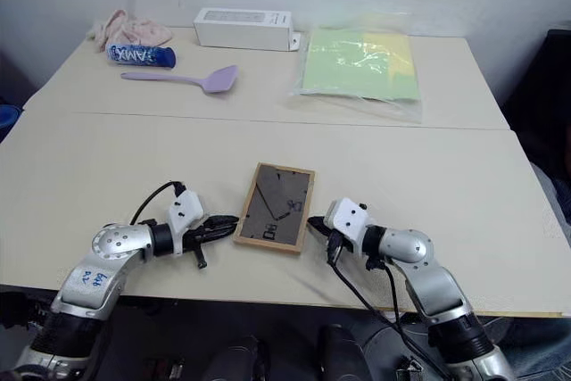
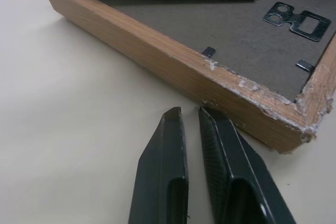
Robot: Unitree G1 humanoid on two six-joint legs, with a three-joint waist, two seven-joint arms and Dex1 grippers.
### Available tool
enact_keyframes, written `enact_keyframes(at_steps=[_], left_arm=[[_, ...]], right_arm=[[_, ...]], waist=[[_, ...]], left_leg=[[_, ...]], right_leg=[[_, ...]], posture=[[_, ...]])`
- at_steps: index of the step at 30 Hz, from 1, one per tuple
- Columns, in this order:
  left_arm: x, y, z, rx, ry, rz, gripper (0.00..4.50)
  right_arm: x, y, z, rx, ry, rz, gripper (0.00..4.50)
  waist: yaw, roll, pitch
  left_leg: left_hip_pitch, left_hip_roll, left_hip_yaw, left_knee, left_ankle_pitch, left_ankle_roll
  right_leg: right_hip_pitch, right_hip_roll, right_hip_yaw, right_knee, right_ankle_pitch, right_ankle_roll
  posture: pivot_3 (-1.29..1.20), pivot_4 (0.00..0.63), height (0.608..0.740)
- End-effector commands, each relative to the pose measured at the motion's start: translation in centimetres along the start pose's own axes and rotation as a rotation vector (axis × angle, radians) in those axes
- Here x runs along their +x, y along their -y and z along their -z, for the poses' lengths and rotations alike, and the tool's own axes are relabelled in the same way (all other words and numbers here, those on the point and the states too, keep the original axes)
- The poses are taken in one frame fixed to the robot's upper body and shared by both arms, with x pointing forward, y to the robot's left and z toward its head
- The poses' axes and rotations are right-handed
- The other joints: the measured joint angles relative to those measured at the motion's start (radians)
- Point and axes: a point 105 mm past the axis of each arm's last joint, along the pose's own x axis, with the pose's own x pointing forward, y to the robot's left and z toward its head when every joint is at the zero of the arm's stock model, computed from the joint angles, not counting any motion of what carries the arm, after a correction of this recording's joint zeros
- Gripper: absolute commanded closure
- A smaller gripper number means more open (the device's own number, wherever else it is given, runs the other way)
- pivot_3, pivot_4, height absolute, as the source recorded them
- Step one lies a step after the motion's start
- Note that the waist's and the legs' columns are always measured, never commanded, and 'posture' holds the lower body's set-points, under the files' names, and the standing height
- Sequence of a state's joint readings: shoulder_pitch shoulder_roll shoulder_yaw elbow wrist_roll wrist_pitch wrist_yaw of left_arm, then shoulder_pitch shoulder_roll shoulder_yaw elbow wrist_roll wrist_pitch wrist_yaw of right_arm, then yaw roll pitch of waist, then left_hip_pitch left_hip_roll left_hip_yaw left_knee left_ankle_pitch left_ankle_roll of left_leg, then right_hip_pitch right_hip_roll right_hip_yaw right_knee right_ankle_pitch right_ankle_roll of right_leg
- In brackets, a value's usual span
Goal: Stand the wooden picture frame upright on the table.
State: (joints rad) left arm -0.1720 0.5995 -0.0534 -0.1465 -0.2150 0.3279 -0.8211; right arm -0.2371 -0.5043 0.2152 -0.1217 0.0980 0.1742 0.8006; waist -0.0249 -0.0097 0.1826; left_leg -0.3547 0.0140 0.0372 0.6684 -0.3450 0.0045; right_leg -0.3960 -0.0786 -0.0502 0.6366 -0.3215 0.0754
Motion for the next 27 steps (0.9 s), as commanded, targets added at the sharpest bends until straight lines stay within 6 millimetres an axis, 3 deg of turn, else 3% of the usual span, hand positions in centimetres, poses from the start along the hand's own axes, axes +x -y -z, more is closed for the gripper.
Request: enact_keyframes(at_steps=[1, 5, 8, 10, 14, 18, 21, 27], left_arm=[[-0.1, 1.5, -0.1, -0.033, 0.024, 0.057, 3.96], [-1.1, 0.6, 0.9, -0.084, -0.004, 0.001, 3.96], [-2.8, -1.0, 2.2, -0.24, -0.07, -0.069, 3.96], [-3.5, -1.3, 1.4, -0.431, -0.047, -0.04, 3.58], [-4.4, 0.5, -0.4, -0.77, -0.112, 0.175, 2.5], [-3.4, 0.3, -0.5, -0.937, -0.265, 0.18, 1.33], [-2.1, 0.1, -1.5, -1.005, -0.248, 0.206, 0.45], [-0.1, 0.3, -1.8, -1.024, -0.282, 0.234, 0.45]], right_arm=[[-0.3, 0.8, -0.5, -0.039, 0.012, 0.001, 4.5], [-1.0, 1.1, -0.3, -0.048, 0.0, -0.009, 4.5], [-2.2, 1.1, 0.0, -0.065, -0.03, -0.042, 4.5], [-3.0, 1.0, 0.1, -0.091, -0.055, -0.069, 4.5], [-4.0, 0.5, -0.1, -0.121, -0.093, -0.116, 4.5], [-3.7, -0.1, -0.4, -0.116, -0.104, -0.129, 4.5], [-3.2, -0.1, -0.9, -0.108, -0.094, -0.112, 4.5], [-2.2, -0.5, -1.5, -0.101, -0.082, -0.108, 4.5]], waist=[[-0.001, 0.0, 0.0], [-0.001, 0.0, 0.0], [-0.001, 0.0, 0.0], [-0.002, 0.0, 0.0], [-0.004, 0.0, 0.0], [0.004, -0.001, 0.0], [0.013, 0.0, -0.001], [0.027, 0.0, -0.001]], left_leg=[[0.0, 0.0, 0.0, 0.0, 0.0, 0.0], [0.0, 0.0, 0.0, 0.0, 0.0, 0.0], [0.0, 0.0, 0.0, 0.0, 0.0, 0.0], [0.0, 0.0, 0.0, 0.0, 0.0, 0.0], [0.001, 0.0, -0.001, 0.0, 0.001, -0.001], [0.001, 0.0, -0.001, 0.0, 0.001, -0.001], [0.001, -0.002, -0.001, 0.0, 0.001, -0.001], [0.0, -0.002, -0.001, 0.002, 0.001, -0.001]], right_leg=[[0.0, 0.0, 0.0, 0.0, 0.0, 0.0], [0.0, 0.0, 0.0, 0.0, 0.0, 0.0], [0.0, 0.0, 0.0, 0.0, 0.0, 0.0], [0.0, 0.0, 0.0, 0.0, 0.0, 0.0], [0.001, 0.0, 0.0, 0.0, 0.0, 0.0], [0.001, 0.001, 0.0, 0.001, 0.0, 0.0], [0.001, 0.0, 0.0, 0.001, 0.0, 0.0], [0.001, 0.0, 0.0, 0.001, 0.0, 0.0]], posture=[[0.0, 0.15, 0.74], [0.0, 0.15, 0.74], [0.0, 0.15, 0.74], [0.0, 0.15, 0.74], [0.0, 0.15, 0.74], [0.0, 0.15, 0.74], [0.0, 0.15, 0.74], [0.0, 0.15, 0.74]])
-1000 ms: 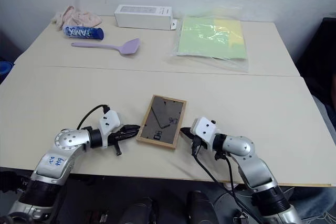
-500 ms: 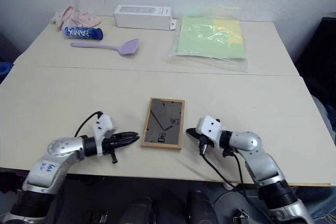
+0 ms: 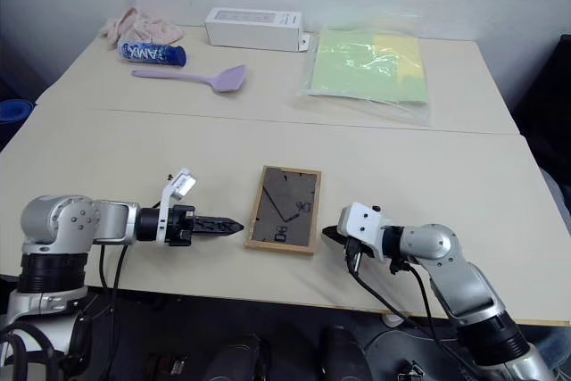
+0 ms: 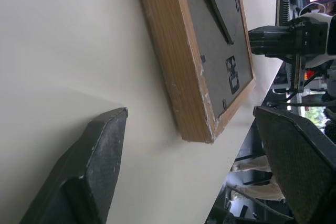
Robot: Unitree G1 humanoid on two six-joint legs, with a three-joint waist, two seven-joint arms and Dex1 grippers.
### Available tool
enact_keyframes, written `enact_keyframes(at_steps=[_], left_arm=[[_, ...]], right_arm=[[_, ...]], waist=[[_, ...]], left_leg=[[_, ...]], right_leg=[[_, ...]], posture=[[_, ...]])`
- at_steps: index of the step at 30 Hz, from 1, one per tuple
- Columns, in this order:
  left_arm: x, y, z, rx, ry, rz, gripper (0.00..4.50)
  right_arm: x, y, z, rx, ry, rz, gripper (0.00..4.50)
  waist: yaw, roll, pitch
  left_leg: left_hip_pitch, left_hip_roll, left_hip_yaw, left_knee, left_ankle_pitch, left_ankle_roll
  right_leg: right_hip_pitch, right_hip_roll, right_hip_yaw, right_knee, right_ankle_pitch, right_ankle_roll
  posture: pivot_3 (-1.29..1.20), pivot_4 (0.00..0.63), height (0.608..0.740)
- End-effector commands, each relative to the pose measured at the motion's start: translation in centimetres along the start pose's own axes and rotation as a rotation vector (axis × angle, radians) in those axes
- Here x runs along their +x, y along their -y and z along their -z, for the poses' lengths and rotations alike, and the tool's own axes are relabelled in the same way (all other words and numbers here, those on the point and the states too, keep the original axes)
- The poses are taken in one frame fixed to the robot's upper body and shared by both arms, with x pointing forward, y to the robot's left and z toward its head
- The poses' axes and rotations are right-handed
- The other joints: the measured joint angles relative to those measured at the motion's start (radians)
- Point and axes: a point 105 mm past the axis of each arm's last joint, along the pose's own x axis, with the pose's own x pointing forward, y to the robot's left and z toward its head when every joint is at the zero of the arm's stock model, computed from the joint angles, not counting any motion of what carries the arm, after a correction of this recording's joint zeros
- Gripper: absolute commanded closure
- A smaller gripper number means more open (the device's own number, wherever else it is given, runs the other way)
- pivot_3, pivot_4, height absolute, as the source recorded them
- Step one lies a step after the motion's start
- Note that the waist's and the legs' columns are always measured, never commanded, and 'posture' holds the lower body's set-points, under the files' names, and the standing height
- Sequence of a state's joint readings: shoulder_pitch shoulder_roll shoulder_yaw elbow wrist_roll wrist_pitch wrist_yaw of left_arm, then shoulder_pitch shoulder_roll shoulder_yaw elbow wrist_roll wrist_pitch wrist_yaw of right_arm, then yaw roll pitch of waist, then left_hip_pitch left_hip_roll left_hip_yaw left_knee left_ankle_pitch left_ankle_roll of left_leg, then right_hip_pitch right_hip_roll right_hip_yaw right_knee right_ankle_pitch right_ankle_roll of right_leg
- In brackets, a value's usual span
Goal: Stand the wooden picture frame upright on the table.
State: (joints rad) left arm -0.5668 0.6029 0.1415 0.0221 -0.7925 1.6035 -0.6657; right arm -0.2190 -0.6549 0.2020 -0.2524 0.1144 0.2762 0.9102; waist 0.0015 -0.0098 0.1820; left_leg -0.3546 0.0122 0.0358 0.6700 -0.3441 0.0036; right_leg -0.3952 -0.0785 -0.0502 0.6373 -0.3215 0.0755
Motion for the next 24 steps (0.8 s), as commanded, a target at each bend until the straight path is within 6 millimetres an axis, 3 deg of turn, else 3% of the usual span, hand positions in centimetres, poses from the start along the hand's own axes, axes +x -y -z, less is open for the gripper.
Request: enact_keyframes(at_steps=[1, 6, 10, 17, 21, 24], left_arm=[[1.4, -0.6, 1.0, -0.047, -0.07, -0.024, 0.45], [2.9, 0.3, 1.5, -0.054, -0.112, 0.032, 0.45], [5.1, 1.4, 1.4, -0.095, -0.129, 0.102, 0.45], [5.7, 1.6, 1.2, -0.151, -0.12, 0.128, 0.45], [5.2, 1.1, 0.8, -0.173, -0.097, 0.104, 1.26], [4.9, 0.8, 0.6, -0.194, -0.071, 0.094, 2.23]], right_arm=[[0.3, 0.0, -1.4, -0.036, 0.031, 0.002, 4.5], [0.7, -0.2, -2.0, -0.051, 0.034, -0.009, 4.5], [1.1, -0.8, -1.8, -0.059, 0.019, -0.031, 4.5], [1.2, -1.1, -1.7, -0.063, 0.008, -0.033, 4.5], [1.0, -1.2, -1.5, -0.059, 0.002, -0.025, 4.5], [0.5, -1.1, -1.2, -0.059, -0.006, -0.019, 4.5]], waist=[[0.001, 0.0, 0.0], [0.001, 0.0, 0.0], [0.005, 0.0, -0.001], [0.012, 0.0, -0.001], [0.014, 0.0, -0.001], [0.011, 0.0, -0.001]], left_leg=[[0.0, 0.0, 0.0, 0.0, 0.0, 0.0], [0.0, 0.0, 0.0, 0.001, 0.0, 0.0], [0.0, -0.001, -0.001, 0.002, 0.0, 0.0], [0.0, -0.001, -0.001, 0.004, 0.0, 0.0], [0.0, -0.001, -0.001, 0.005, -0.001, -0.001], [-0.001, -0.001, -0.001, 0.005, -0.001, -0.001]], right_leg=[[0.0, 0.0, 0.0, 0.0, 0.0, 0.0], [0.001, 0.0, 0.0, 0.0, 0.0, 0.0], [0.001, 0.0, 0.0, 0.0, 0.0, 0.0], [0.001, 0.0, -0.001, 0.0, 0.0, 0.001], [0.001, 0.0, -0.001, 0.0, 0.0, 0.001], [0.001, 0.001, -0.001, 0.0, 0.0, 0.001]], posture=[[0.0, 0.15, 0.74], [0.0, 0.15, 0.74], [0.0, 0.15, 0.74], [0.0, 0.15, 0.74], [0.0, 0.15, 0.74], [0.0, 0.15, 0.74]])
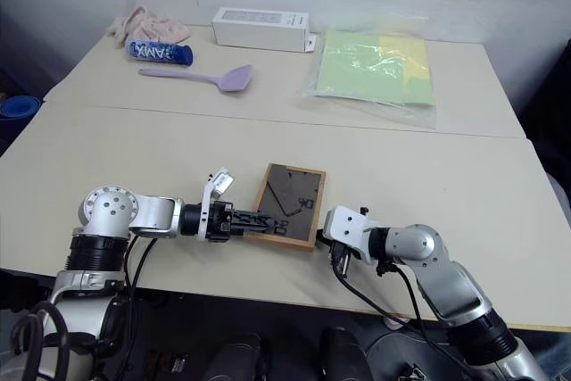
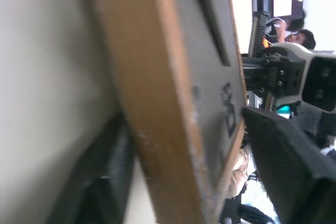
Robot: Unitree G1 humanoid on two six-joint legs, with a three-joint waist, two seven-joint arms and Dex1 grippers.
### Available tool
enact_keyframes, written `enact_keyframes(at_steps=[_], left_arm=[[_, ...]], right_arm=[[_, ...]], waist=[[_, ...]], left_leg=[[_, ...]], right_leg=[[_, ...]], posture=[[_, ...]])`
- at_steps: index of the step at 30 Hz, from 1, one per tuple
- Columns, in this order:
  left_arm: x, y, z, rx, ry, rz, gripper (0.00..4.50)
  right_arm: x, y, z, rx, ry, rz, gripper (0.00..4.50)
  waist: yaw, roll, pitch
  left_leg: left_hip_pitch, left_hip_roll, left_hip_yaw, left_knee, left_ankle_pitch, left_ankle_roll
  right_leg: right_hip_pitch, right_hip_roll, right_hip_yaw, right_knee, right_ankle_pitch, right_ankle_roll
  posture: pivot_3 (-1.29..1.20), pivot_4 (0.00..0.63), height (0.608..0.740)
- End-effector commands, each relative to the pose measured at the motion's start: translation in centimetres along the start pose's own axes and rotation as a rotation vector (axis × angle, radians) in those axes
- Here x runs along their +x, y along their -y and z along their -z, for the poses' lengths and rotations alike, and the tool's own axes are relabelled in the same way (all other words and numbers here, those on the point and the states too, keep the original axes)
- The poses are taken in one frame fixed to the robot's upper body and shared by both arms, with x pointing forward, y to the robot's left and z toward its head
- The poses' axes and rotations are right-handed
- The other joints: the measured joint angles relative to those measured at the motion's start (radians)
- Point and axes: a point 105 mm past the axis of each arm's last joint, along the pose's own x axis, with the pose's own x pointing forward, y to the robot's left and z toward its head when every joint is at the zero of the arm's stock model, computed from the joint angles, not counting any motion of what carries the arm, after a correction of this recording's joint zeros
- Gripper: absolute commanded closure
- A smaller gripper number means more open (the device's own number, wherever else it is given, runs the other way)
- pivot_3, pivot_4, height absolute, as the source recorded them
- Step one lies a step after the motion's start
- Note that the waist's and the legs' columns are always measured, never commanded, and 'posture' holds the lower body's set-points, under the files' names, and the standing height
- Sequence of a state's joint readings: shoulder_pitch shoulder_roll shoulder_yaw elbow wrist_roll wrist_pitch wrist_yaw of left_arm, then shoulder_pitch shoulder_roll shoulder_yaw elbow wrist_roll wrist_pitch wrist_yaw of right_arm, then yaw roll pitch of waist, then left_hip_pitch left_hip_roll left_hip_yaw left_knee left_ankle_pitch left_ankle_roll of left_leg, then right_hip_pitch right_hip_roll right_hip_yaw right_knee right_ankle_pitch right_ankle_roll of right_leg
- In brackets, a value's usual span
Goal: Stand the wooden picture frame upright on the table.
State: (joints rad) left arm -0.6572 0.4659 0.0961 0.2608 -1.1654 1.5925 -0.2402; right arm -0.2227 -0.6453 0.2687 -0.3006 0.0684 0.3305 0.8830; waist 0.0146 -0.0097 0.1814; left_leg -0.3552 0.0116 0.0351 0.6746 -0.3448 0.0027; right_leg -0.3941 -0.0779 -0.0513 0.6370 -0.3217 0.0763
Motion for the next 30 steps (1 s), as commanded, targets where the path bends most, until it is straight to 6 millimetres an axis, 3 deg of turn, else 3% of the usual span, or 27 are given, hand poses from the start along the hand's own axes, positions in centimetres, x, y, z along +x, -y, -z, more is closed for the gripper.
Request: enact_keyframes(at_steps=[1, 4, 8, 11, 15, 19, 23, 30], left_arm=[[0.1, -0.4, 0.8, -0.052, -0.011, 0.016, 2.55], [0.2, 0.0, 1.1, -0.058, 0.01, 0.057, 3.14], [0.1, 0.5, 1.7, -0.044, 0.037, 0.093, 3.22], [-1.3, 0.8, 1.3, 0.002, 0.136, 0.106, 3.22], [-3.3, 2.1, -0.2, 0.288, 0.359, 0.11, 3.22], [-3.6, 2.0, 0.5, 0.491, 0.345, 0.09, 3.22], [-3.0, 1.6, 1.2, 0.601, 0.309, 0.087, 3.22], [-2.4, 1.9, 1.4, 0.629, 0.296, 0.118, 3.22]], right_arm=[[-1.0, 0.3, -0.8, -0.042, 0.027, 0.014, 4.5], [-1.7, 0.8, -0.6, -0.051, 0.04, 0.027, 4.5], [-3.1, 2.0, -1.0, 0.024, 0.116, 0.075, 4.5], [-5.4, 3.3, -2.3, 0.149, 0.24, 0.096, 3.95], [-6.7, 3.5, -5.4, 0.283, 0.425, 0.018, 2.75], [-6.0, 3.5, -6.9, 0.407, 0.437, -0.064, 1.41], [-3.8, 3.8, -8.3, 0.43, 0.417, -0.101, 0.15], [-0.3, 3.5, -10.2, 0.408, 0.424, -0.175, 0.03]], waist=[[-0.003, 0.0, 0.0], [-0.002, 0.0, 0.0], [-0.005, 0.0, 0.0], [-0.008, 0.0, 0.0], [-0.024, -0.001, 0.001], [-0.031, 0.0, 0.001], [-0.027, 0.0, 0.001], [-0.014, 0.0, 0.001]], left_leg=[[0.0, 0.0, 0.0, 0.0, 0.0, 0.0], [0.0, 0.0, 0.0, 0.002, 0.0, 0.0], [0.0, 0.001, 0.0, 0.002, 0.0, -0.001], [0.0, 0.0, 0.0, 0.003, 0.0, -0.001], [0.0, 0.002, 0.0, 0.002, -0.001, -0.002], [0.001, 0.003, 0.001, 0.001, 0.001, -0.004], [0.001, 0.003, 0.001, -0.003, 0.001, -0.003], [-0.002, 0.002, -0.001, -0.007, 0.001, -0.001]], right_leg=[[0.0, 0.0, 0.0, 0.0, 0.0, 0.0], [0.0, 0.0, 0.0, 0.0, 0.0, 0.0], [0.0, 0.0, 0.0, -0.001, 0.0, 0.0], [0.0, 0.0, 0.0, -0.001, 0.0, 0.0], [-0.001, 0.001, 0.0, -0.002, 0.0, 0.0], [0.0, 0.002, 0.001, 0.0, -0.001, -0.002], [-0.001, 0.001, 0.002, -0.003, -0.001, -0.002], [-0.003, 0.0, 0.0, -0.007, -0.001, -0.001]], posture=[[0.0, 0.15, 0.74], [0.0, 0.15, 0.74], [0.0, 0.15, 0.74], [0.0, 0.15, 0.74], [0.0, 0.15, 0.74], [0.0, 0.15, 0.74], [0.0, 0.15, 0.74], [0.0, 0.15, 0.74]])
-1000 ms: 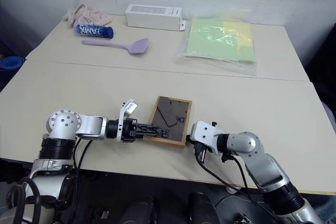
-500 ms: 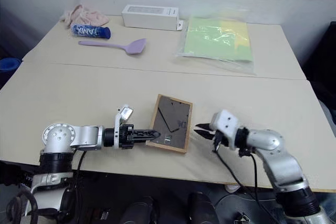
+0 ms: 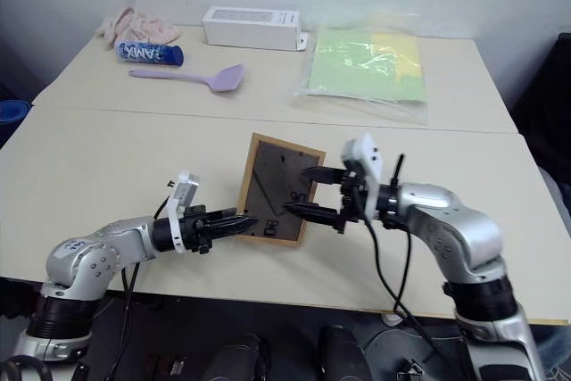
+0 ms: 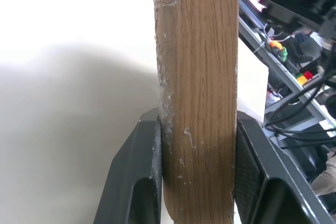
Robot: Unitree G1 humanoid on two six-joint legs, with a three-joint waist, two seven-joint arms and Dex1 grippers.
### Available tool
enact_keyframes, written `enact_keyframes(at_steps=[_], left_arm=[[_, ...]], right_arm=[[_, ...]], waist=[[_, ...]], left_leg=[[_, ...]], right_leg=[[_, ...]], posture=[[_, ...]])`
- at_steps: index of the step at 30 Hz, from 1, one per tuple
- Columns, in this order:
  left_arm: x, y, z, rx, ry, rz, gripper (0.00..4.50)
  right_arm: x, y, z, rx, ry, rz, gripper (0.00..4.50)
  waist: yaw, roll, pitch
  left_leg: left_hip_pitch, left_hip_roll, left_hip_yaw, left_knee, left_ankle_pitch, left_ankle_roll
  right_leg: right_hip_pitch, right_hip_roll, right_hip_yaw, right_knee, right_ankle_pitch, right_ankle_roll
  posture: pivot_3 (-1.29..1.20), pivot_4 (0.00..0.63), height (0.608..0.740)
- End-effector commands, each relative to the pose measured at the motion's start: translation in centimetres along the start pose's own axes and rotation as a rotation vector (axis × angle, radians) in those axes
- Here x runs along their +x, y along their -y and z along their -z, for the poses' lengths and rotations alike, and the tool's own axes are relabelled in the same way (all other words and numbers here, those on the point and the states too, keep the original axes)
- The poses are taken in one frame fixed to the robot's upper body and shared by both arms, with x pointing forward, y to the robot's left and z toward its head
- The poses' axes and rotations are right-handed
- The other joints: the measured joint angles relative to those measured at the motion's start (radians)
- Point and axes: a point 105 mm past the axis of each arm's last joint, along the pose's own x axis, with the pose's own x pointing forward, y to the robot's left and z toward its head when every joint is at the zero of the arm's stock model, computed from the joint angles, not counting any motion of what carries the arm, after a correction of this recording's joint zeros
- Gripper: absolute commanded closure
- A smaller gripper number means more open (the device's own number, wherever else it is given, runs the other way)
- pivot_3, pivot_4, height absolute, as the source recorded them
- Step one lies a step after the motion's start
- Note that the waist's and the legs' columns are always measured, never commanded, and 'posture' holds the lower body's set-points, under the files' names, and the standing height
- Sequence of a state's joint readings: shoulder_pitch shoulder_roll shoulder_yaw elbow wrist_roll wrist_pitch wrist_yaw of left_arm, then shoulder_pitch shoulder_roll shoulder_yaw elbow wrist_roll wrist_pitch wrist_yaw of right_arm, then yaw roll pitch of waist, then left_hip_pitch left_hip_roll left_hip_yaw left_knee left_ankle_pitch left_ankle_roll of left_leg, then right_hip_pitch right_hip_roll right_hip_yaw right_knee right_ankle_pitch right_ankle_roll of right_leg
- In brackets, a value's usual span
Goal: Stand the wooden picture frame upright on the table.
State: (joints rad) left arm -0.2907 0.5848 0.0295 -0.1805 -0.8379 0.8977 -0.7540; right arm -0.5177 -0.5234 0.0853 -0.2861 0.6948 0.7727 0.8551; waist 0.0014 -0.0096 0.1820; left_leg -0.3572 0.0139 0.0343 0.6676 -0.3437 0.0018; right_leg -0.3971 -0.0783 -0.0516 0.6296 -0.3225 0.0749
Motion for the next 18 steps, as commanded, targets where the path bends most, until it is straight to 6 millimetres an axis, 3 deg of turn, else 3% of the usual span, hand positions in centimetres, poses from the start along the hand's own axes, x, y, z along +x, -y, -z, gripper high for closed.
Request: enact_keyframes(at_steps=[1, 5, 9, 18], left_arm=[[0.5, 0.7, -0.1, 0.028, -0.007, 0.036, 3.22], [0.6, 0.6, -0.7, -0.014, 0.019, 0.031, 3.22], [0.2, 0.3, -1.5, -0.117, 0.064, 0.03, 3.22], [-0.4, 1.9, -1.7, -0.246, 0.059, 0.146, 3.22]], right_arm=[[1.3, -0.7, -0.3, -0.017, 0.003, -0.048, 0.03], [1.8, -2.5, -0.5, -0.028, 0.02, -0.151, 0.03], [0.8, -3.5, -0.3, -0.06, 0.001, -0.208, 0.03], [-1.0, -2.4, -0.5, -0.262, 0.028, -0.141, 0.03]], waist=[[-0.003, 0.0, 0.0], [-0.001, 0.0, 0.0], [-0.003, 0.0, 0.0], [-0.007, 0.0, 0.0]], left_leg=[[0.0, 0.0, 0.0, 0.0, 0.0, 0.001], [0.0, -0.001, 0.0, 0.001, 0.0, 0.002], [-0.001, -0.001, 0.0, 0.001, -0.001, 0.003], [-0.001, -0.001, 0.0, 0.0, 0.0, 0.002]], right_leg=[[0.0, 0.0, 0.0, 0.0, 0.0, 0.0], [0.0, -0.001, 0.0, 0.0, 0.001, 0.001], [0.0, -0.001, 0.0, 0.0, 0.001, 0.002], [0.0, 0.0, 0.0, 0.0, 0.001, 0.002]], posture=[[0.0, 0.15, 0.74], [0.0, 0.15, 0.74], [0.0, 0.15, 0.74], [0.0, 0.15, 0.74]])
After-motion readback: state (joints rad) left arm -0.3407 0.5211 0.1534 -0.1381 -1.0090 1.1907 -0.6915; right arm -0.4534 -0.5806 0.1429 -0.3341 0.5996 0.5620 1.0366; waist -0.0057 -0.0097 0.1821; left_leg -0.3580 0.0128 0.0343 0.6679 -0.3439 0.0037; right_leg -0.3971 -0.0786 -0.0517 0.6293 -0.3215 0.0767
